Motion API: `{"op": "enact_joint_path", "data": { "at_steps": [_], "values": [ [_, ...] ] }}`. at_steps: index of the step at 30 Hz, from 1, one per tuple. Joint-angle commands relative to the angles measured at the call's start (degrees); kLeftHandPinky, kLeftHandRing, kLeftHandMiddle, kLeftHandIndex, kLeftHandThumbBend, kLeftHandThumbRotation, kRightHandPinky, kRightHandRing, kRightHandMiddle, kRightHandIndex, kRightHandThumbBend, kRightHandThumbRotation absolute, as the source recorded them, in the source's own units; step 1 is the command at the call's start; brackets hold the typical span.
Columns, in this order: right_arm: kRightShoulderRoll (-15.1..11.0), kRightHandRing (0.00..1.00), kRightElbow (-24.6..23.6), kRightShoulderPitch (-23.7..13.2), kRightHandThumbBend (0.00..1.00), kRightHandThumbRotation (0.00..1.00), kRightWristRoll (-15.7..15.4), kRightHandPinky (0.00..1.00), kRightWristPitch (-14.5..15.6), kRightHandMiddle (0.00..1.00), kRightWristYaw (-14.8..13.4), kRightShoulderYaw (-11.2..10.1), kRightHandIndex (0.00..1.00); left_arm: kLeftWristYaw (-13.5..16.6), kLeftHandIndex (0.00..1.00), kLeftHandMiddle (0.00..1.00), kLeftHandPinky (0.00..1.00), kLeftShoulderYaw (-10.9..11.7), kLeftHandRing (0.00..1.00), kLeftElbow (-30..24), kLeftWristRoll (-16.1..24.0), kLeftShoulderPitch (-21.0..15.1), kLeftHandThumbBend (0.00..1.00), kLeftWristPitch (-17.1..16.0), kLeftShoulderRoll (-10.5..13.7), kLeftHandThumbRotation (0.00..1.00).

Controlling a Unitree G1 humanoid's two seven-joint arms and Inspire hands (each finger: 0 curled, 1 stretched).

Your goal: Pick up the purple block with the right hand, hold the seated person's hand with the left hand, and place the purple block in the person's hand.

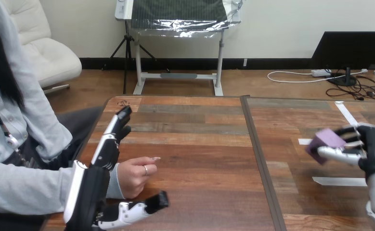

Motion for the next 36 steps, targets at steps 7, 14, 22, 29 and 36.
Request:
{"op": "enact_joint_path", "data": {
  "at_steps": [7, 14, 22, 29, 36],
  "values": [
    [2.2, 0.39, -6.0, -2.9, 0.77, 0.0, 2.5, 0.34, -3.8, 0.48, 1.0, -1.6, 0.53, 6.8, 0.93, 0.95, 0.89, 5.3, 0.94, -4.0, 11.5, -2.3, 1.0, 2.4, 0.3, 0.48],
    [3.7, 0.38, -8.6, -2.1, 0.77, 0.0, 3.8, 0.34, -5.1, 0.46, 1.7, -2.3, 0.53, 12.7, 0.94, 0.95, 0.91, 7.4, 0.94, -6.1, 20.3, -2.6, 1.0, 5.6, 1.8, 0.46],
    [5.0, 0.38, -12.0, -0.8, 0.77, 0.0, 4.8, 0.34, -6.5, 0.45, 2.3, -2.5, 0.52, 17.4, 0.94, 0.96, 0.91, 7.2, 0.95, -7.0, 25.7, -3.6, 1.0, 8.2, 4.6, 0.42],
    [6.6, 0.38, -15.6, 0.5, 0.75, 0.0, 6.9, 0.34, -7.0, 0.45, 3.8, -3.3, 0.51, 20.5, 0.93, 0.97, 0.9, 6.5, 0.95, -7.9, 29.3, -4.2, 1.0, 11.5, 7.3, 0.39],
    [7.7, 0.37, -18.8, 1.6, 0.75, 0.0, 6.8, 0.33, -7.3, 0.45, 3.8, -3.1, 0.5, 22.2, 0.94, 0.97, 0.9, 5.0, 0.96, -7.2, 31.1, -5.5, 1.0, 13.1, 10.5, 0.39]
  ]
}}
